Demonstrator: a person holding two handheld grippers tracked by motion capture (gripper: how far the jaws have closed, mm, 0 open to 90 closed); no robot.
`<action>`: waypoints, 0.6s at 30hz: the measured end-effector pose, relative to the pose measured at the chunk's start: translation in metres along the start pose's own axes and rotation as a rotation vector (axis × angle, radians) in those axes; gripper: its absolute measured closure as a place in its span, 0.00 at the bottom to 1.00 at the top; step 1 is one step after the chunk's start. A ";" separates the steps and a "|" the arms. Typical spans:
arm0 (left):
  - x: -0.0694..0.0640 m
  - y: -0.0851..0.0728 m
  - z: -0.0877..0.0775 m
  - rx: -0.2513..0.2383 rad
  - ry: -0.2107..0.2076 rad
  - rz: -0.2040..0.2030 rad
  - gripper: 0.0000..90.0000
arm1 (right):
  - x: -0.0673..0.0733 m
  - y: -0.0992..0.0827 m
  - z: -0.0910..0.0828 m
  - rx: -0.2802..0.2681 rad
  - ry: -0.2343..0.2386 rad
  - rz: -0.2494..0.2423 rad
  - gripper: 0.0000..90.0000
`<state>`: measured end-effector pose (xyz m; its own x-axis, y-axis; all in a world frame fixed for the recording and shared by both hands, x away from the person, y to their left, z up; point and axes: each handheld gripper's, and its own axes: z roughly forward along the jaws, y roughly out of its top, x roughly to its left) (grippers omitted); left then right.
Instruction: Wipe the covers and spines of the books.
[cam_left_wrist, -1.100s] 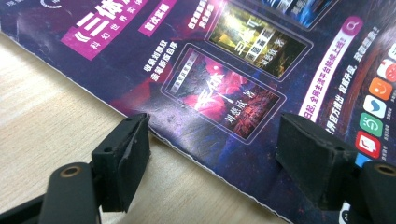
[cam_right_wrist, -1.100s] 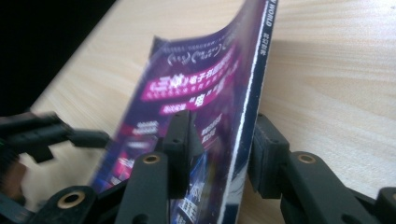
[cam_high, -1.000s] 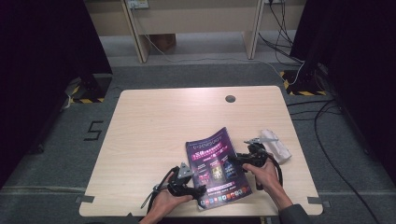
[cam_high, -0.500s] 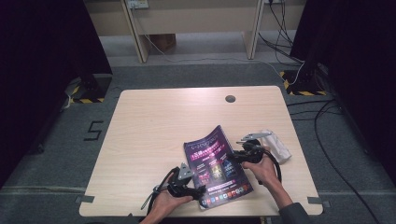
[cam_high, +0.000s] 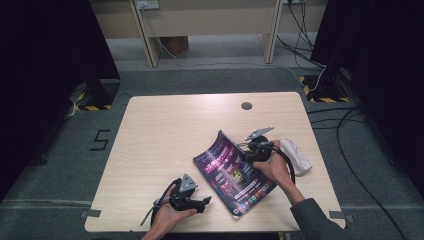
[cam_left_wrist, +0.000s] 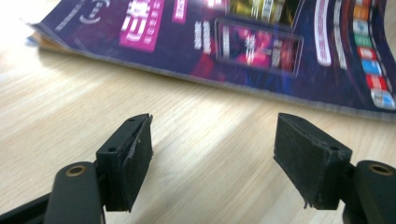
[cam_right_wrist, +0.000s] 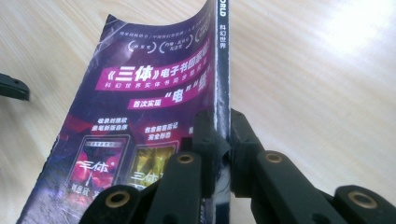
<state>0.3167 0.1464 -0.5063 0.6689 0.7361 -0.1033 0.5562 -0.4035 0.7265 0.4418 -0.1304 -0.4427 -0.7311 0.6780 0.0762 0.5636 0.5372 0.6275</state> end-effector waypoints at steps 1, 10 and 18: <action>0.001 -0.001 -0.001 0.002 -0.007 -0.007 0.30 | 0.000 0.004 -0.001 0.003 -0.007 -0.018 0.94; 0.005 -0.005 -0.003 0.007 -0.010 -0.024 0.30 | 0.004 0.053 -0.026 0.035 -0.153 -0.143 0.94; 0.003 -0.005 -0.002 0.013 -0.016 -0.016 0.30 | 0.010 0.093 -0.038 0.090 -0.343 -0.279 0.94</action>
<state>0.3146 0.1516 -0.5091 0.6676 0.7338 -0.1258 0.5735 -0.3991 0.7155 0.4724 -0.0930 -0.3540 -0.6989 0.6196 -0.3573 0.4047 0.7544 0.5168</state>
